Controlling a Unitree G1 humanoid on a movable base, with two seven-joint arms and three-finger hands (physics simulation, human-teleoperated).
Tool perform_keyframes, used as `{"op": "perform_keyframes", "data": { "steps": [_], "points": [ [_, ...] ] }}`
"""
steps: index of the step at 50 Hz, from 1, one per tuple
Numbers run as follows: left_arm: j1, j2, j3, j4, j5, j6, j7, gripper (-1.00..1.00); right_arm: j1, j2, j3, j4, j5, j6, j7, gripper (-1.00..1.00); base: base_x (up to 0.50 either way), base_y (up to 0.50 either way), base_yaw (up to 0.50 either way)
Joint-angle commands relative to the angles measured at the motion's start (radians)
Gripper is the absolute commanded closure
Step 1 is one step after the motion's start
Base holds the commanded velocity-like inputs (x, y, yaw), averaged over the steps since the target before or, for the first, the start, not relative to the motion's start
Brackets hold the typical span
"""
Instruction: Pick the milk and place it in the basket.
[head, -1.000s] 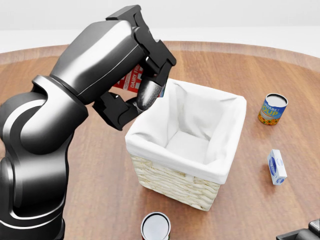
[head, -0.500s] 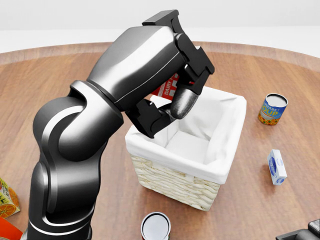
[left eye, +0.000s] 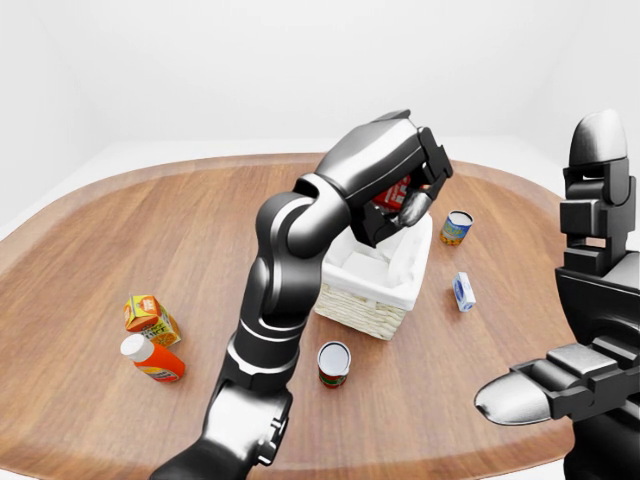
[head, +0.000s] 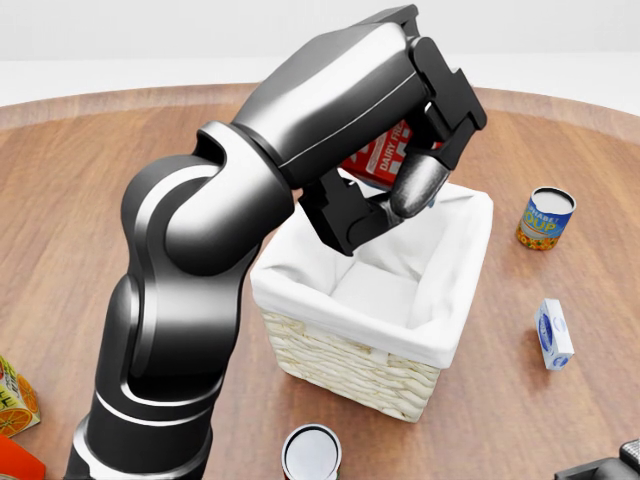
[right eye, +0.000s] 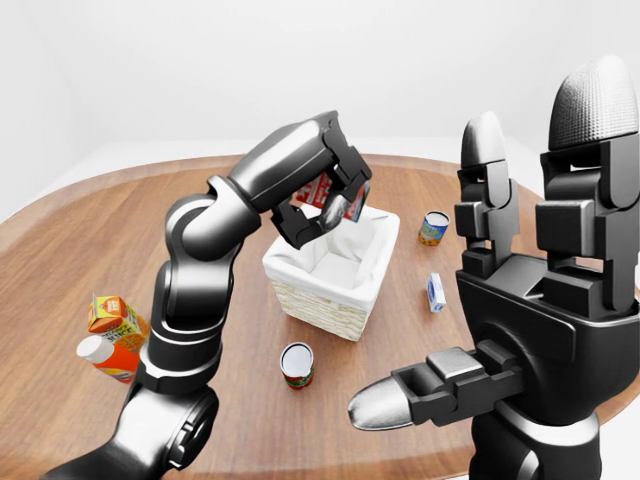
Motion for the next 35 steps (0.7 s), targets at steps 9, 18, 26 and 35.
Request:
{"op": "perform_keyframes", "data": {
  "steps": [9, 18, 26, 35],
  "points": [
    [-0.103, -0.003, 0.02, 0.16, -0.17, 0.0, 0.125, 1.0, 0.007, -0.02, 0.004, 0.0, 0.02, 0.0, -0.021, -1.0, 0.0, 0.0, 0.0],
    [-0.084, 0.009, 0.02, 0.236, -0.204, 0.0, 0.183, 1.0, 0.011, -0.023, 0.008, 0.0, 0.022, 0.0, -0.022, -1.0, 0.0, 0.0, 0.0],
    [-0.092, 0.037, 0.039, 0.338, -0.225, 0.0, 0.233, 1.0, 0.011, -0.018, 0.01, 0.0, 0.015, 0.0, -0.018, -1.0, 0.0, 0.0, 0.0],
    [-0.081, 0.044, 0.037, 0.366, -0.227, 0.0, 0.25, 1.0, 0.014, -0.02, 0.011, 0.0, 0.016, 0.0, -0.018, -1.0, 0.0, 0.0, 0.0]
  ]
}}
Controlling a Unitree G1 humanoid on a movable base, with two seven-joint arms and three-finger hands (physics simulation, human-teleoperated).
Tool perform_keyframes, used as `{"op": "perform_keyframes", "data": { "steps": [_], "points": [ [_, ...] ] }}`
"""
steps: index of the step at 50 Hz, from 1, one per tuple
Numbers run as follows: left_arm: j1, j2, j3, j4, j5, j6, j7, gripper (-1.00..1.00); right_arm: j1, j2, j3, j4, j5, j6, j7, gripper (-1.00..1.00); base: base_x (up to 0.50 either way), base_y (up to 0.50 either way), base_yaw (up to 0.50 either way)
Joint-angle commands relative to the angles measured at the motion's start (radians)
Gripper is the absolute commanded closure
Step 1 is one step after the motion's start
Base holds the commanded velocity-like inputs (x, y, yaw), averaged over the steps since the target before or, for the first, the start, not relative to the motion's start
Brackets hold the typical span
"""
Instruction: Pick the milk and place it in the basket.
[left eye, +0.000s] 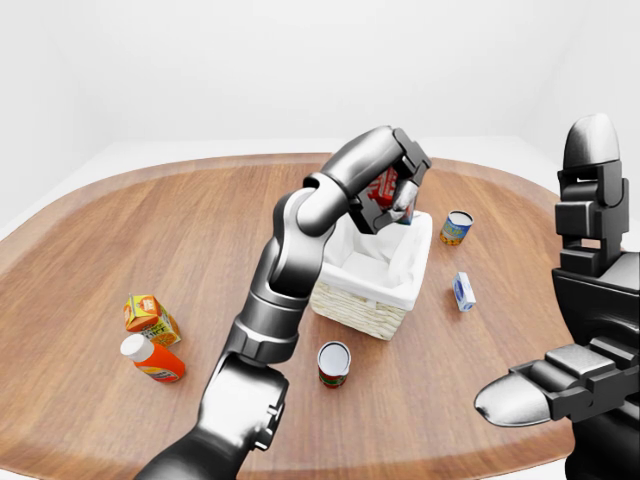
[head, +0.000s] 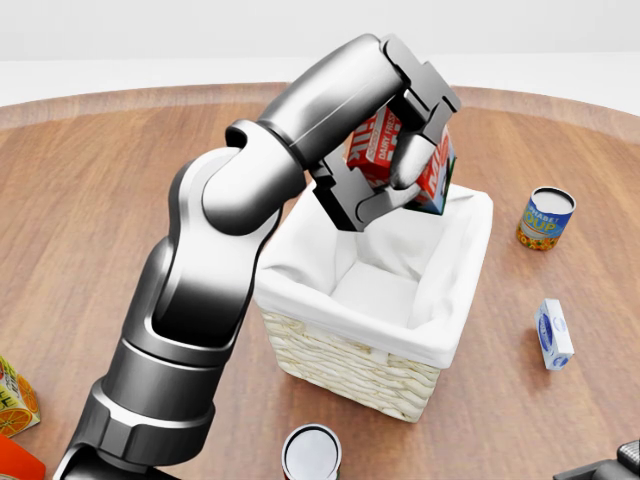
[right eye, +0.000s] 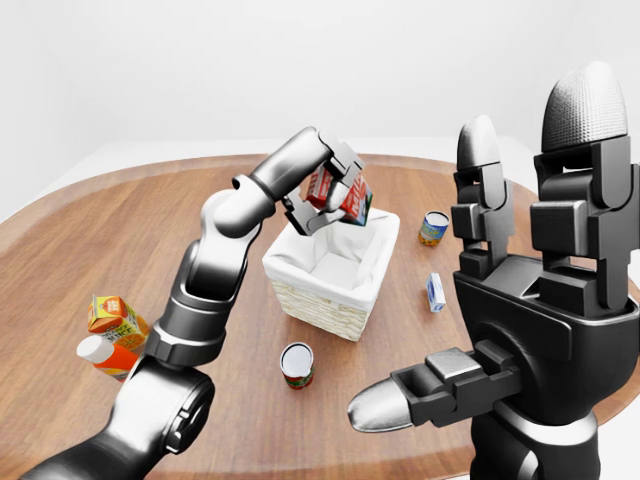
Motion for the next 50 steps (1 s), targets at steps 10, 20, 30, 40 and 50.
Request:
{"op": "perform_keyframes", "data": {
  "steps": [10, 20, 30, 40, 50],
  "points": [
    [0.004, 0.005, 0.012, 0.06, -0.028, 0.0, 0.078, 1.0, 0.005, 0.01, 0.003, 0.0, -0.013, 0.0, 0.012, -1.0, 0.0, 0.0, 0.0],
    [0.048, -0.029, -0.013, 0.073, -0.009, 0.0, 0.095, 1.0, 0.003, 0.008, -0.001, 0.0, -0.008, 0.0, 0.011, -1.0, 0.0, 0.0, 0.0],
    [0.084, -0.06, -0.029, 0.093, 0.018, 0.0, 0.112, 1.0, 0.003, 0.005, -0.003, 0.0, -0.003, 0.0, 0.009, -1.0, 0.0, 0.0, 0.0],
    [0.092, -0.061, -0.027, 0.155, 0.033, 0.0, 0.134, 1.0, 0.001, 0.012, -0.003, 0.0, -0.01, 0.0, 0.016, -1.0, 0.0, 0.0, 0.0],
    [0.078, -0.04, -0.011, 0.233, 0.011, 0.0, 0.168, 1.0, 0.005, 0.006, -0.003, 0.0, -0.001, 0.0, 0.011, -1.0, 0.0, 0.0, 0.0]
  ]
}}
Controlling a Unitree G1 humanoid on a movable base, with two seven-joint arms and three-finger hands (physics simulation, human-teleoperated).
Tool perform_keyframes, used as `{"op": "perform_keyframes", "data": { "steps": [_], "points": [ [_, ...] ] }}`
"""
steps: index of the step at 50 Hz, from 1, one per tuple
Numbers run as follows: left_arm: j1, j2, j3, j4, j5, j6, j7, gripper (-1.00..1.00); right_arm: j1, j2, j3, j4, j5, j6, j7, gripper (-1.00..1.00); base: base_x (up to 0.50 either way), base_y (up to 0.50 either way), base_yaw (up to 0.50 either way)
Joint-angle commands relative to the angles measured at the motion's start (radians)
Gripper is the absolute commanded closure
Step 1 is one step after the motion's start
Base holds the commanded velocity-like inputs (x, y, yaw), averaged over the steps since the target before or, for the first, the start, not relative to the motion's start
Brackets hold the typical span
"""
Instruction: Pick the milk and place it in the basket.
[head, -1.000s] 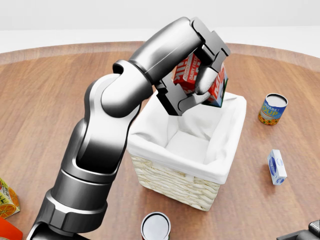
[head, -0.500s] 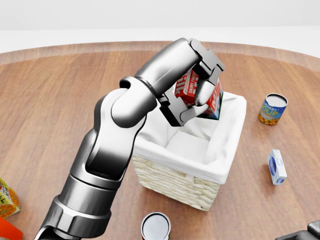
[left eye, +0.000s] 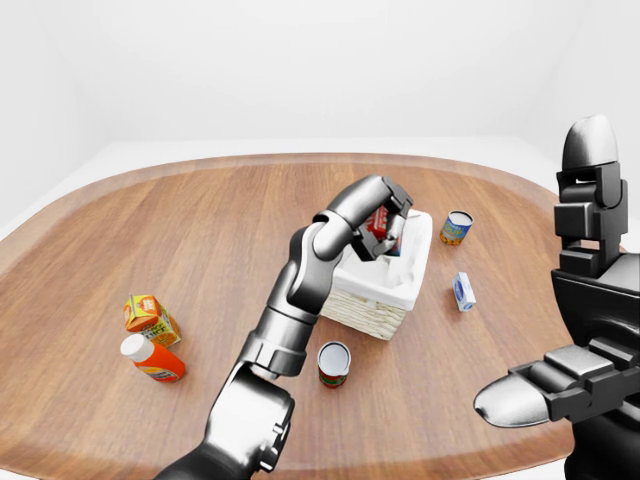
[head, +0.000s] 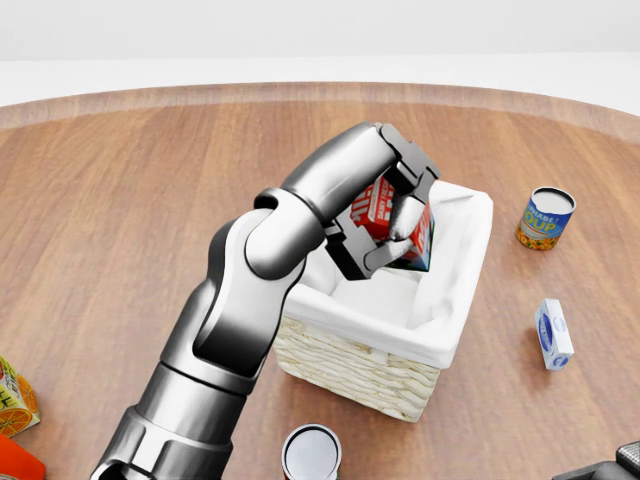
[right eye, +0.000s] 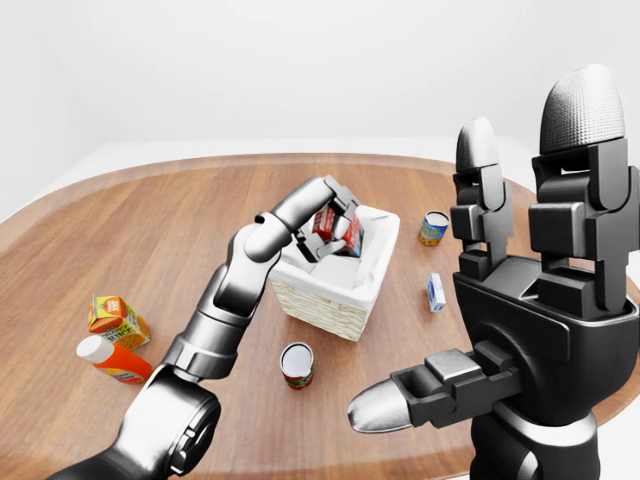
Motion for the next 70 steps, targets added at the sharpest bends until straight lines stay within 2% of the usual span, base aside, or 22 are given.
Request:
{"op": "perform_keyframes", "data": {
  "steps": [1, 21, 70],
  "points": [
    [-0.018, 0.012, 0.019, 0.055, -0.026, 0.0, 0.06, 1.0, 0.002, -0.004, 0.001, 0.0, 0.004, 0.0, -0.003, -1.0, 0.0, 0.0, 0.0],
    [-0.031, 0.018, 0.024, 0.167, -0.036, 0.0, 0.109, 1.0, 0.007, -0.001, 0.01, 0.0, -0.004, 0.0, 0.0, -1.0, 0.0, 0.0, 0.0],
    [-0.05, 0.023, 0.03, 0.293, -0.023, 0.0, 0.158, 1.0, 0.015, -0.017, 0.025, 0.0, 0.011, 0.0, -0.018, -1.0, 0.0, 0.0, 0.0]
  ]
}}
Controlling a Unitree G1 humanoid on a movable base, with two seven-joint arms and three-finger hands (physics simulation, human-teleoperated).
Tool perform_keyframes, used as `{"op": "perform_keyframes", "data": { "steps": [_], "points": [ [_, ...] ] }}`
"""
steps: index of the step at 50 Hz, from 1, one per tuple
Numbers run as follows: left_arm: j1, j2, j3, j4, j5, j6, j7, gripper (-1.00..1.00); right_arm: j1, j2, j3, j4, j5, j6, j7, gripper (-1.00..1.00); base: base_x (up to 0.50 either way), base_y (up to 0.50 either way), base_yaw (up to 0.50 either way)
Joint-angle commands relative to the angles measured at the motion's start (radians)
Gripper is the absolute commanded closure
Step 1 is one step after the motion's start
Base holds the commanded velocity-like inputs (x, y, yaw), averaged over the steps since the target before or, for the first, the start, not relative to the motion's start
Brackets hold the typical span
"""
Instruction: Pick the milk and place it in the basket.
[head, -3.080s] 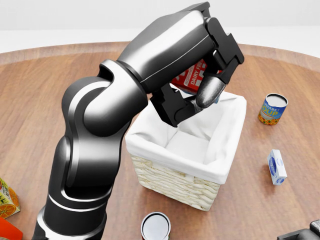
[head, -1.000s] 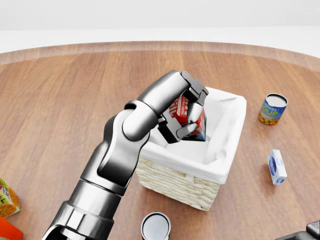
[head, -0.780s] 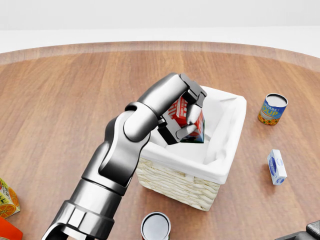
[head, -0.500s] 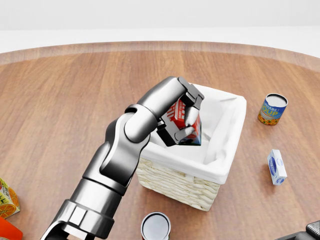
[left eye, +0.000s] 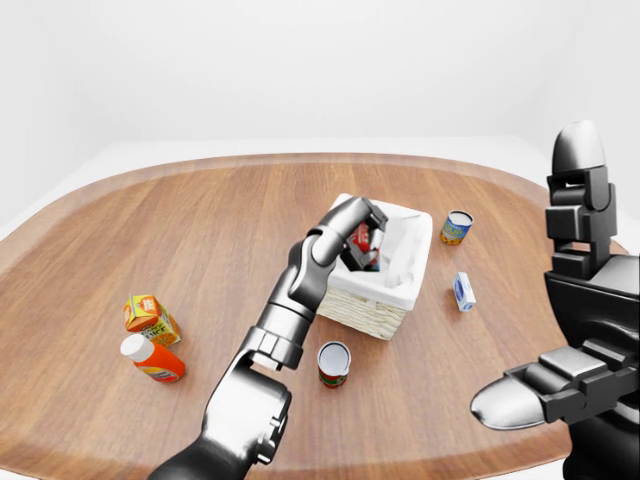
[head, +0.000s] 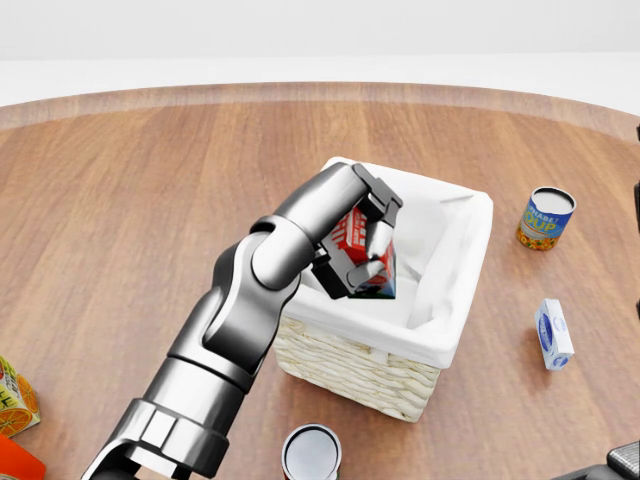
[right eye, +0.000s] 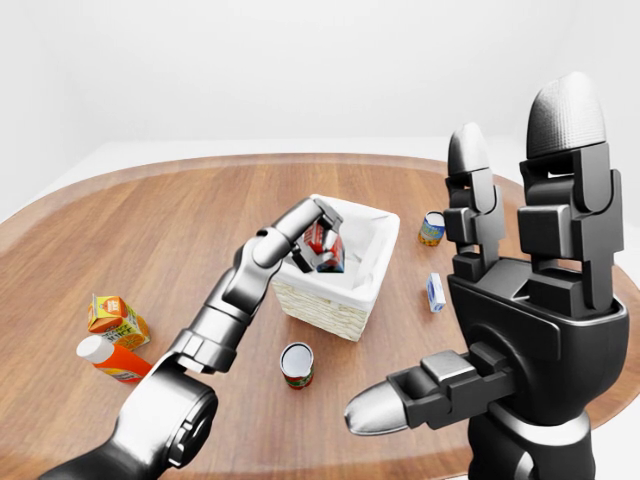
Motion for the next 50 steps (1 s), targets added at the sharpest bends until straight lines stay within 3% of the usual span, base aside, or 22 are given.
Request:
{"op": "perform_keyframes", "data": {
  "steps": [1, 19, 20, 21, 27, 36, 46, 50],
  "points": [
    [-0.02, 0.0, 0.012, 0.01, -0.016, 0.0, 0.037, 1.0, 0.002, -0.014, 0.006, 0.0, 0.013, 0.0, -0.015, -1.0, 0.0, 0.0, 0.0],
    [-0.02, -0.011, 0.009, 0.052, 0.002, 0.0, 0.067, 1.0, 0.005, -0.017, 0.003, 0.0, 0.018, 0.0, -0.016, -1.0, 0.0, 0.0, 0.0],
    [-0.025, -0.009, 0.01, 0.055, 0.004, 0.0, 0.072, 0.73, 0.005, -0.017, 0.004, 0.0, 0.016, 0.0, -0.016, -1.0, 0.0, 0.0, 0.0],
    [-0.027, -0.007, 0.01, 0.057, 0.004, 0.0, 0.071, -1.0, 0.005, -0.017, 0.005, 0.0, 0.016, 0.0, -0.016, -1.0, 0.0, 0.0, 0.0],
    [-0.017, -0.002, 0.023, -0.013, -0.029, 0.0, 0.063, -1.0, 0.008, -0.021, 0.009, 0.0, 0.017, 0.0, -0.019, -1.0, 0.0, 0.0, 0.0],
    [0.14, -0.033, 0.01, -0.623, -0.16, 0.0, -0.059, -1.0, 0.009, -0.027, 0.009, 0.0, 0.021, 0.0, -0.024, -1.0, 0.0, 0.0, 0.0],
    [0.174, -0.016, 0.04, -0.901, -0.36, 0.0, 0.059, -1.0, 0.002, 0.008, 0.008, 0.0, -0.019, 0.0, 0.013, -1.0, 0.0, 0.0, 0.0],
    [0.255, 0.013, 0.007, -0.97, -0.407, 0.0, 0.088, -1.0, -0.001, 0.038, 0.006, 0.0, -0.053, 0.0, 0.046, -1.0, 0.0, 0.0, 0.0]
  ]
}}
